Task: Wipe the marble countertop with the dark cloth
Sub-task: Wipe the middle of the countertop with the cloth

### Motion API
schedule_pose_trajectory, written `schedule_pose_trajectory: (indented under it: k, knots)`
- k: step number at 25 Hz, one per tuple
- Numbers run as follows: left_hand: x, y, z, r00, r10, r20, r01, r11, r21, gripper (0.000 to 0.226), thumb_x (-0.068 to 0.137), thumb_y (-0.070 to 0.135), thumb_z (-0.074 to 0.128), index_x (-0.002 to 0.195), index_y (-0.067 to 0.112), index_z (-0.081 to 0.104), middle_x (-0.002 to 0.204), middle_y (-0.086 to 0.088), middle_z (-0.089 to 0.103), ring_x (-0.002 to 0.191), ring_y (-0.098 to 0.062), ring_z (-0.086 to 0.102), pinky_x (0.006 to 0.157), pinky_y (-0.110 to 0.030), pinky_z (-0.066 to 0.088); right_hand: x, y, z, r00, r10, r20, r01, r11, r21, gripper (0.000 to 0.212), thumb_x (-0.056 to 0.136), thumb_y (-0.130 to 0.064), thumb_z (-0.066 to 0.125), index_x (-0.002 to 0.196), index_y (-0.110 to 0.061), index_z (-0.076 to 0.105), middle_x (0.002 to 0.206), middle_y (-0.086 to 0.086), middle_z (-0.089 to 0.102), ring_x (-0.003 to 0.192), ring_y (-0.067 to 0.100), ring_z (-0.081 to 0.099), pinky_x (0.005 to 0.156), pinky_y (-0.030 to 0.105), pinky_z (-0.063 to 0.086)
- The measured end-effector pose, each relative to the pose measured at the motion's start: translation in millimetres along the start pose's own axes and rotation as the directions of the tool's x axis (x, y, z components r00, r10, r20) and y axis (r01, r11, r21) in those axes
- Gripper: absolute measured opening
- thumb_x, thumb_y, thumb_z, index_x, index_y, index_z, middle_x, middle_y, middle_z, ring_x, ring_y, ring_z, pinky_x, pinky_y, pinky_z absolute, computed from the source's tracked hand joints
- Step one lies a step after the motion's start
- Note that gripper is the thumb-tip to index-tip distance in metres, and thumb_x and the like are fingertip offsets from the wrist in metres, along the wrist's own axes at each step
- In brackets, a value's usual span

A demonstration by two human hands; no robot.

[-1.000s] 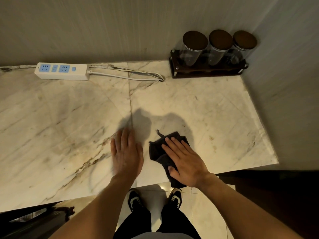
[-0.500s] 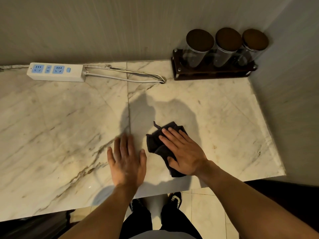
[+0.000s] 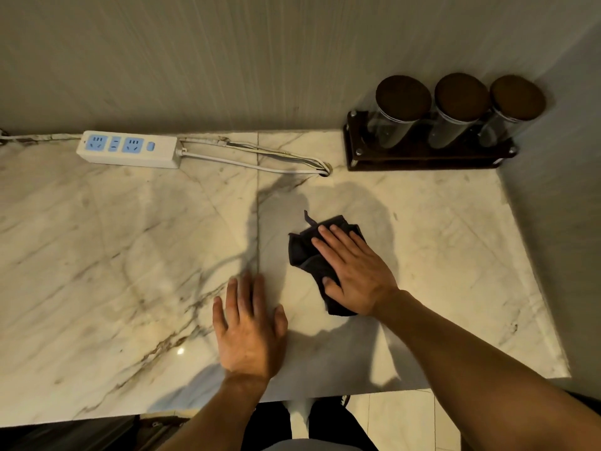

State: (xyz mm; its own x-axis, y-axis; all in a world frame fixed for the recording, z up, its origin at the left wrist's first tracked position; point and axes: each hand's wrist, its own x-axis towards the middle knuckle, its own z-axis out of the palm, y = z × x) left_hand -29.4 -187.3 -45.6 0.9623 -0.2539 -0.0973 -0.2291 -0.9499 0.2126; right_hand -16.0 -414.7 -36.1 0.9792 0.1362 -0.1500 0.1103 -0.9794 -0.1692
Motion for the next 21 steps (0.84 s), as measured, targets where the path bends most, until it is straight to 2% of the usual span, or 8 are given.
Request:
schedule_pose_trajectory:
  k: [4,11,16,21]
  knots:
    - [0.1,-1.3,-0.4,1.000,0.007,0.009,-0.007,1.000,0.012,0.067,0.087,0.046,0.039,0.143,0.009,0.037,0.149,-0.017,0.038,0.141,-0.033,0.024,0.113,-0.056,0.018,16.9,6.6,-4.2,0.999,0.038,-0.004,-0.038,0.999,-0.009,0.074,0.084,-0.048,0.033,0.151,-0.021,0.016,0.160,0.001,0.007,0.146,0.016,-0.001,0.118,0.038,0.004]
    - [1.1,-0.5,-1.5,1.000,0.019,0.001,-0.019,0.999,0.029,0.068,0.087,0.047,0.037,0.143,0.008,0.035,0.149,-0.018,0.038,0.139,-0.035,0.026,0.112,-0.054,0.018,42.7,17.8,-10.8,0.997,0.076,-0.027,-0.076,0.997,0.000,0.073,0.088,-0.056,0.029,0.150,-0.019,0.017,0.160,0.003,0.010,0.146,0.017,0.003,0.118,0.037,0.003]
    - [1.5,1.0,-1.5,1.000,0.001,0.018,-0.002,0.999,0.041,0.067,0.088,0.046,0.039,0.141,0.006,0.037,0.149,-0.018,0.039,0.139,-0.035,0.028,0.112,-0.055,0.021,60.4,21.5,-12.3,0.981,0.192,-0.038,-0.191,0.981,0.020,0.073,0.088,-0.057,0.023,0.151,-0.022,0.008,0.160,0.003,0.005,0.146,0.018,-0.002,0.118,0.038,0.002]
    - [2.0,1.5,-1.2,1.000,-0.009,0.029,0.007,0.999,0.045,0.066,0.088,0.046,0.038,0.140,0.005,0.041,0.149,-0.017,0.039,0.139,-0.034,0.029,0.112,-0.054,0.021,72.3,19.1,-10.3,0.940,0.337,-0.055,-0.332,0.940,0.077,0.070,0.093,-0.054,0.028,0.151,-0.023,0.006,0.161,0.002,0.001,0.146,0.018,-0.004,0.118,0.038,-0.001]
